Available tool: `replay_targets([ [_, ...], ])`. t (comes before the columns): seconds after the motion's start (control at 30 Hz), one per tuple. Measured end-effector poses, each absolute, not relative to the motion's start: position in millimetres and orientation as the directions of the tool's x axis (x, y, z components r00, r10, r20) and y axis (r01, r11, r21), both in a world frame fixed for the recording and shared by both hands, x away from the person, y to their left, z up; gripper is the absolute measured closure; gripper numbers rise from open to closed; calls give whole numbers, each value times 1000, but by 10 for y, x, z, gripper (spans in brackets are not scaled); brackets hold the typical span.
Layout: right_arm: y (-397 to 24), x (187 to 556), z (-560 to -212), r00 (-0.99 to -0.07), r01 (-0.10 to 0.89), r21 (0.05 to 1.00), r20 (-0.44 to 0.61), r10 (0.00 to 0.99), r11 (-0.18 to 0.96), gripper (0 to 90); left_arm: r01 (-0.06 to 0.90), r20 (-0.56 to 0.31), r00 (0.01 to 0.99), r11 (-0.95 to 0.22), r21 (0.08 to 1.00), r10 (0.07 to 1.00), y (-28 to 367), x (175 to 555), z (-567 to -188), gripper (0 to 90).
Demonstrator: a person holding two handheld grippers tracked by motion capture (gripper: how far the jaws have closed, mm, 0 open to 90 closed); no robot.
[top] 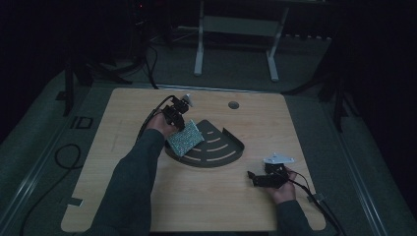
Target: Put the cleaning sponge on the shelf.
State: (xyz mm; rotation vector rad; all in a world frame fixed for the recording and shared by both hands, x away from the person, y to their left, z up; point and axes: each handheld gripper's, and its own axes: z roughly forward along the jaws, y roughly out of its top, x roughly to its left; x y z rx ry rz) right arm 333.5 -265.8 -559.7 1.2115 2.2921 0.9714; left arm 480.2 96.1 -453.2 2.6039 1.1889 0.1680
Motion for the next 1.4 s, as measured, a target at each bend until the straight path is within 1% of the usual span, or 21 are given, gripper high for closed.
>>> replay_targets([
  [0.17,-2658,3334,-5597,-561,572,720,-5,828,392,135,720,13,660,-637,276,751,953,4807,-4594,899],
  [0.77,-2658,3334,-5597,-561,572,720,-5,828,392,135,712,39,671,-658,247,741,926,4829,-4698,893],
  [1.4,-2658,3334,-5597,-561,572,720,-5,828,392,135,707,75,674,-671,223,735,914,4818,-4725,897],
])
